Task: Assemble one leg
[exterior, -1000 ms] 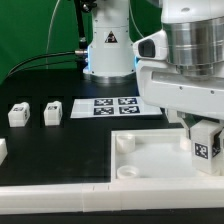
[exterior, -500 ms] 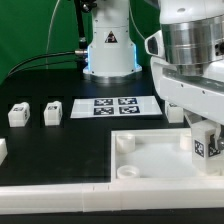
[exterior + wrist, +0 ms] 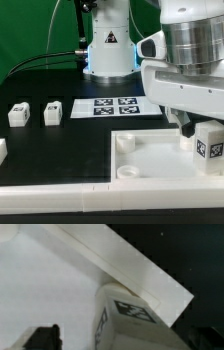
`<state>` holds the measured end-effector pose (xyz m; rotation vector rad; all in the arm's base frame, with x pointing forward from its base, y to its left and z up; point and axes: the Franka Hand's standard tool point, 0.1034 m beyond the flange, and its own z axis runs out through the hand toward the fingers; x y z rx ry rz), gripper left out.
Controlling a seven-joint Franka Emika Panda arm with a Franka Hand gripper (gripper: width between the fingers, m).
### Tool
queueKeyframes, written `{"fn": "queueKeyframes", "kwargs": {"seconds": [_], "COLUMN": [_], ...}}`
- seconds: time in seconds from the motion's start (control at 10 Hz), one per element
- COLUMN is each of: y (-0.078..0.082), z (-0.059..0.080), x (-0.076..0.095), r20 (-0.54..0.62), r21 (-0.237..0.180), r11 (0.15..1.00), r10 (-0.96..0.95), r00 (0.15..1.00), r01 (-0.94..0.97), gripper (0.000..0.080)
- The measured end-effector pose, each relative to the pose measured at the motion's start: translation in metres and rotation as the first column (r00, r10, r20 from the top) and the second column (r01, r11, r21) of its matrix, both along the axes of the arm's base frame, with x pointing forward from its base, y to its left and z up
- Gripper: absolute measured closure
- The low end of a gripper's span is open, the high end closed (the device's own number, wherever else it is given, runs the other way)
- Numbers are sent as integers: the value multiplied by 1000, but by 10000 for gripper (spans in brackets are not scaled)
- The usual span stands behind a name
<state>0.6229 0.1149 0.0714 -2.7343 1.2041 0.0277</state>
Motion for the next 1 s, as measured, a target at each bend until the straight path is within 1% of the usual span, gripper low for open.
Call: {"fn": "queueKeyframes", "kwargs": {"seconds": [0.1, 0.2, 0.3, 0.4, 0.6, 0.8, 0.9, 1.0], "y": [1, 3, 5, 6, 8, 5, 2, 3], "z": [1, 3, 3, 4, 4, 3, 3, 3], "x": [2, 3, 3, 4, 5, 5, 5, 5], "r20": [19, 34, 47, 51, 54, 52, 50, 50], "r21": [-7, -23, -53, -70, -130, -158, -165, -165], "r11": [994, 978, 936, 902, 750, 585, 515, 517], "r10": [111, 210, 350, 430, 658, 809, 856, 855], "r00": [994, 977, 936, 902, 751, 585, 515, 516], "r01": [-111, -209, -348, -426, -648, -795, -841, -840], "gripper": [154, 154, 150, 150, 150, 150, 150, 150]}}
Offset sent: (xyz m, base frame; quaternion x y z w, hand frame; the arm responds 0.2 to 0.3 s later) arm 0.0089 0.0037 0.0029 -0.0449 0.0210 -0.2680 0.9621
